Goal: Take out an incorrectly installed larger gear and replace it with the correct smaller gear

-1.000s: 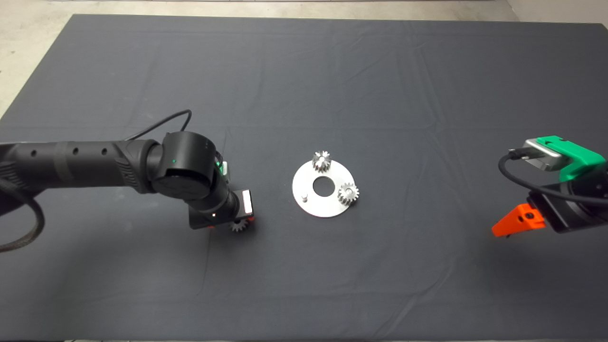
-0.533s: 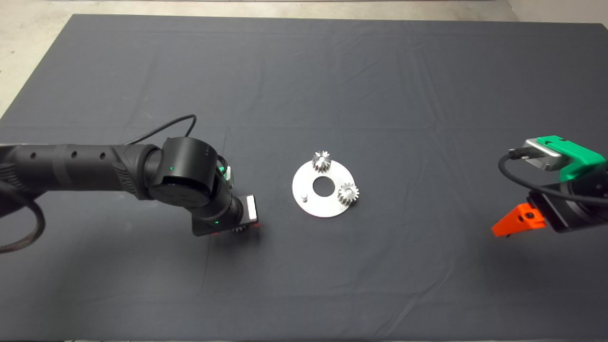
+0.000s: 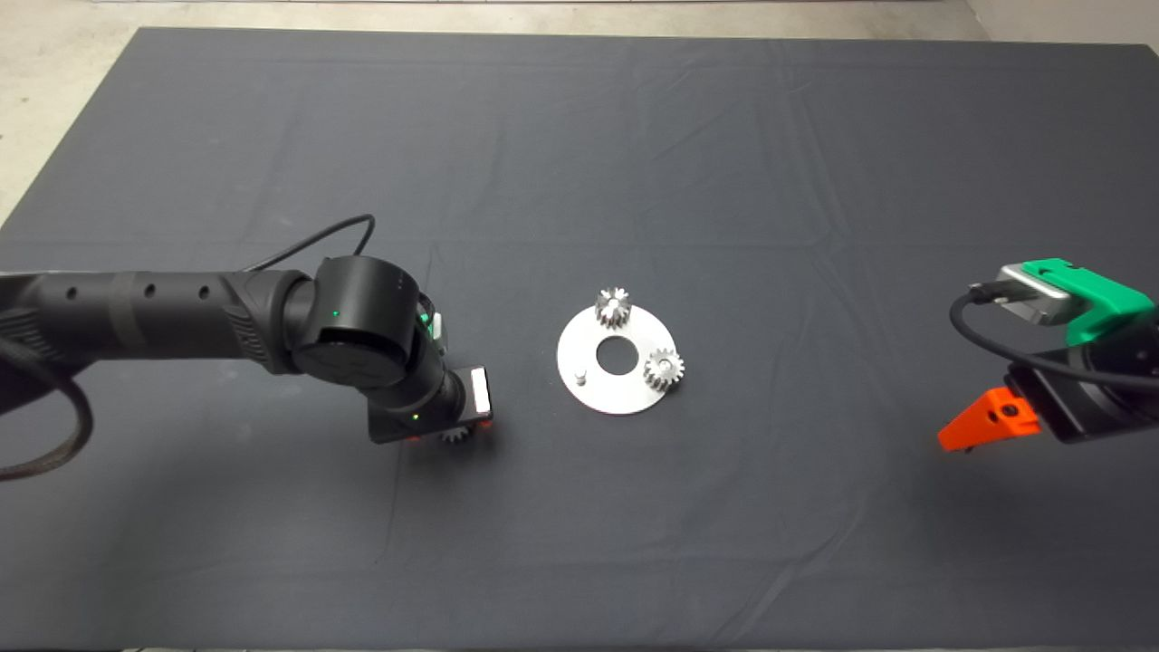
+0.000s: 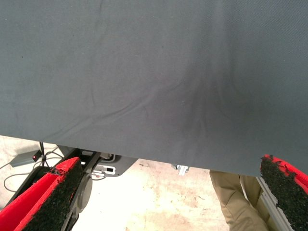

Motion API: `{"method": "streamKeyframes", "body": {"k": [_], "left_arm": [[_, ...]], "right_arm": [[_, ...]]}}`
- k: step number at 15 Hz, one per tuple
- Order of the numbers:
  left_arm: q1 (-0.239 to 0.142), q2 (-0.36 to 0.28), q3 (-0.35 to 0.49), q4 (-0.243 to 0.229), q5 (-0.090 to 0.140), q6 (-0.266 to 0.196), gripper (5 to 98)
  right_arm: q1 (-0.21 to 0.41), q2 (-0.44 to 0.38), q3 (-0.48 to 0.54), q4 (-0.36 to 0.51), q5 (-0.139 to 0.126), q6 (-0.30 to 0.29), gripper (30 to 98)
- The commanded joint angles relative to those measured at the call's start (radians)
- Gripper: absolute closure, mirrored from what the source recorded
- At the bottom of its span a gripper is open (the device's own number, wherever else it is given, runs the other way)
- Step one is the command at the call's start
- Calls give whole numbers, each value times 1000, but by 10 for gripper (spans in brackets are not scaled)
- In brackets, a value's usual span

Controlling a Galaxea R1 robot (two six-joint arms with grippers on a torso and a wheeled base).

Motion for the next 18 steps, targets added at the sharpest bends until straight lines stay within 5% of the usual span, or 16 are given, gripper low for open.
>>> {"method": "streamKeyframes", "body": {"k": [1,18], "left_arm": [[-5,6,-19,-3,37,8,424],[-12,5,-9,-12,37,9,656]], "right_arm": [[23,4,1,39,-97,2,308],[25,3,1,40,-95,3,308]]}}
